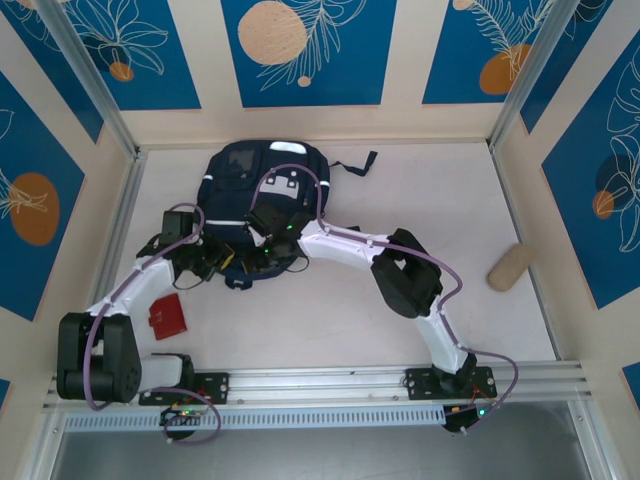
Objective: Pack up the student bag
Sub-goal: Zip the student bag at the center of the table.
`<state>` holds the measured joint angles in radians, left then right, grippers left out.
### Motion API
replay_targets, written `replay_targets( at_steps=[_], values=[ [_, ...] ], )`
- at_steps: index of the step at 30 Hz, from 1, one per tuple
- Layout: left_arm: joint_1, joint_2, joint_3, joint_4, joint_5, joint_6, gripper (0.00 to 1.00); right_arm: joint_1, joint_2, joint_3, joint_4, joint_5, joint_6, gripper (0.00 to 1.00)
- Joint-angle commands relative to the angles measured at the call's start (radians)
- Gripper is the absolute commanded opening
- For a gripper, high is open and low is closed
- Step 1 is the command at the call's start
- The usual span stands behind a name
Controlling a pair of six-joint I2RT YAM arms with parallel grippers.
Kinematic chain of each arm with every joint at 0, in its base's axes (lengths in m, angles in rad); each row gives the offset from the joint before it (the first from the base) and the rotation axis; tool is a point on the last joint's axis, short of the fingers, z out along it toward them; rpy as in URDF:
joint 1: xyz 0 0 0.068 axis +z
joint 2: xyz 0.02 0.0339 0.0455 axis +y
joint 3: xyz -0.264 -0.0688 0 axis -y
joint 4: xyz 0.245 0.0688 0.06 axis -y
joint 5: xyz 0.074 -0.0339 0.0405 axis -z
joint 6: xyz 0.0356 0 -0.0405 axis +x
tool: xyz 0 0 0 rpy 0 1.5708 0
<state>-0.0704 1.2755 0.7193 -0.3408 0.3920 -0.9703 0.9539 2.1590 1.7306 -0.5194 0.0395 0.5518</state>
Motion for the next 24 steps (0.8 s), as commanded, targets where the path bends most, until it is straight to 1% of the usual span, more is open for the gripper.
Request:
replay_targets(
  at_steps=[1,4,7,10,12,15,18,21,24],
  values=[
    [-0.027,-0.059,0.036,0.059,0.100,-0.007,0.06,0.000,0.027,0.036,-0.004,0.052,0.006,0.21],
    [-0.028,-0.074,0.035,0.026,0.051,0.009,0.05,0.000,0.009,0.031,-0.028,0.094,0.015,0.10],
    [-0.027,-0.082,0.043,-0.023,-0.032,0.057,0.03,-0.003,-0.039,-0.016,-0.053,0.137,0.023,0.02],
    [-0.026,-0.076,0.067,-0.091,-0.135,0.129,0.03,-0.025,-0.097,-0.101,-0.074,0.149,0.034,0.01],
    [-0.026,-0.073,0.070,-0.107,-0.174,0.156,0.02,-0.043,-0.148,-0.180,-0.073,0.158,0.038,0.01],
    [-0.026,-0.062,0.071,-0.113,-0.195,0.168,0.02,-0.070,-0.198,-0.282,-0.073,0.158,0.044,0.01],
    [-0.026,-0.053,0.074,-0.111,-0.200,0.172,0.02,-0.105,-0.222,-0.343,-0.074,0.178,0.051,0.01],
    [-0.027,-0.050,0.085,-0.123,-0.207,0.182,0.02,-0.142,-0.223,-0.364,-0.070,0.202,0.051,0.00],
    [-0.026,-0.062,0.102,-0.157,-0.226,0.202,0.02,-0.162,-0.227,-0.345,-0.074,0.228,0.037,0.00]
  ],
)
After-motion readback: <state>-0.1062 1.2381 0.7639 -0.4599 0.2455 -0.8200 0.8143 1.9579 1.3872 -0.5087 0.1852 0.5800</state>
